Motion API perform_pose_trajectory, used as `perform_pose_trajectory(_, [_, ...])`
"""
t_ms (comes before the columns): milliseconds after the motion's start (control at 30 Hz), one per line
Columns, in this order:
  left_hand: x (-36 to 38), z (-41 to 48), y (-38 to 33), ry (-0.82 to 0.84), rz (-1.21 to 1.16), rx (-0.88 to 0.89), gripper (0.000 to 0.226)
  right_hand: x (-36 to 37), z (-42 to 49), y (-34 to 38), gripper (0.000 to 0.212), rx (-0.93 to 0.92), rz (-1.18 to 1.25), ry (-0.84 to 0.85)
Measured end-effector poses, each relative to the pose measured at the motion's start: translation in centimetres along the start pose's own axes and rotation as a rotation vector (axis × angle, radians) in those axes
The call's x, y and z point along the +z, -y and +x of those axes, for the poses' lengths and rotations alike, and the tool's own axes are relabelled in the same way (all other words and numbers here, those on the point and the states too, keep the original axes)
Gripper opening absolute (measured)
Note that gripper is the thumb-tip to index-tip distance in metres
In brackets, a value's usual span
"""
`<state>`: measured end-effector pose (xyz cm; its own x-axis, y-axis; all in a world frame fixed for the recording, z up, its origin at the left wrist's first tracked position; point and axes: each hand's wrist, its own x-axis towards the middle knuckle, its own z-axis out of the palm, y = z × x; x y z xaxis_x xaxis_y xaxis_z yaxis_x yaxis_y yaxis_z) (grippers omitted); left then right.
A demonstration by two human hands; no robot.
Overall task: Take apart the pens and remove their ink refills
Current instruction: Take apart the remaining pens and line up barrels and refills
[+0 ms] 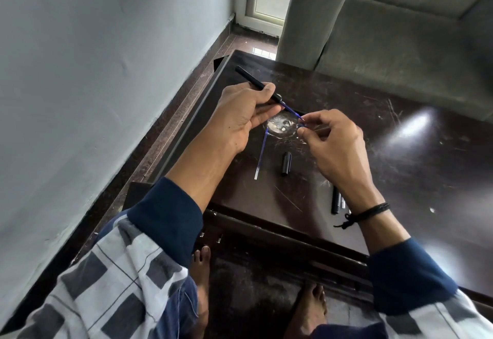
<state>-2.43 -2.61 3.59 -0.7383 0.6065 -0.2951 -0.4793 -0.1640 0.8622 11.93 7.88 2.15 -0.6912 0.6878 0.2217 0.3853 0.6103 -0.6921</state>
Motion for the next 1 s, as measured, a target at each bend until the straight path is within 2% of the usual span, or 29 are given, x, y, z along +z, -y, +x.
perform_pose_trajectory(233, [0.02,-0.07,-0.05,0.016,0.021,0.0,0.003,0.02,0.01,-0.01,0.011,-0.006,-0.044,-0.054])
perform_pose_trajectory(733, [0.15,-0.1,0.21,0.046,0.09,0.006,0.014,0.37,-0.31,-0.1,0.01,-0.035,-0.052,-0.039])
perform_pose_trajectory(1000, [0.17,-0.27,0.1,0.045,0.076,0.003,0.006,0.16,-0.29,0.19,0.012,-0.036,-0.059,-0.024])
